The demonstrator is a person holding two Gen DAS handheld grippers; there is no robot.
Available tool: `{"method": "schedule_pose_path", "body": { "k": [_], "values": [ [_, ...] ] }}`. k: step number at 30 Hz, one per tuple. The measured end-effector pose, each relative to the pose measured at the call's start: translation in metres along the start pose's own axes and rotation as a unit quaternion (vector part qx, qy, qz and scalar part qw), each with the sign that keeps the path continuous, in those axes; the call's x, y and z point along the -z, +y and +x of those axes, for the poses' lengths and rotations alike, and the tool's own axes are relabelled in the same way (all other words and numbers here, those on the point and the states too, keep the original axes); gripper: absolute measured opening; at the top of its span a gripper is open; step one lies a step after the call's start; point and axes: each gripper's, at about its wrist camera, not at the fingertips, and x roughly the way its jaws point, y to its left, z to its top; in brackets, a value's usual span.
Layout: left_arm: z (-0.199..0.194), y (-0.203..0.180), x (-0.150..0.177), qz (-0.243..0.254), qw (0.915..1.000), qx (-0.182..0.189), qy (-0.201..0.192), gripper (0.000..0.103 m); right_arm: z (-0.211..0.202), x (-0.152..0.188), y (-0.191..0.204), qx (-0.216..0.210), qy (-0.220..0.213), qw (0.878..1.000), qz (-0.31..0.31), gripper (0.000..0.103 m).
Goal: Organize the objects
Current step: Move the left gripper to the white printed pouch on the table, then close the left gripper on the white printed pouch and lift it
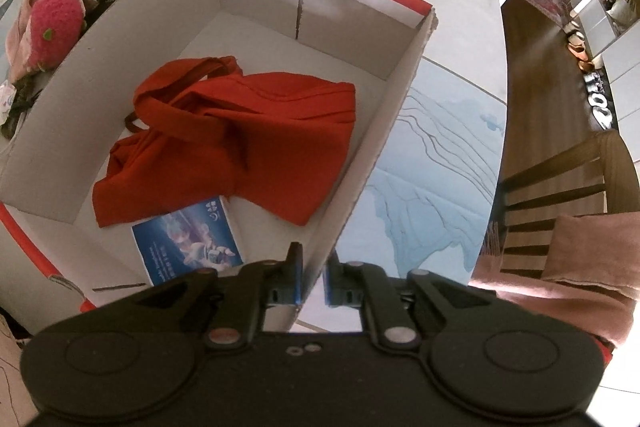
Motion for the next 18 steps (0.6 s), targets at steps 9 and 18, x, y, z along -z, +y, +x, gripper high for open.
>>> {"method": "schedule_pose_path", "body": {
  "k": [9,18],
  "values": [
    [0.02,-0.022,-0.003,0.092,0.9957,-0.001,0.005,0.072,0.001,-0.001,0.002,0.004,0.002,1.0,-0.006,0.008],
    [0.034,0.0,-0.003,0.029,0.9982,0.048,0.024,0.072,0.0,-0.001,0.002,0.004,0.001,1.0,-0.002,0.008]
  ]
}}
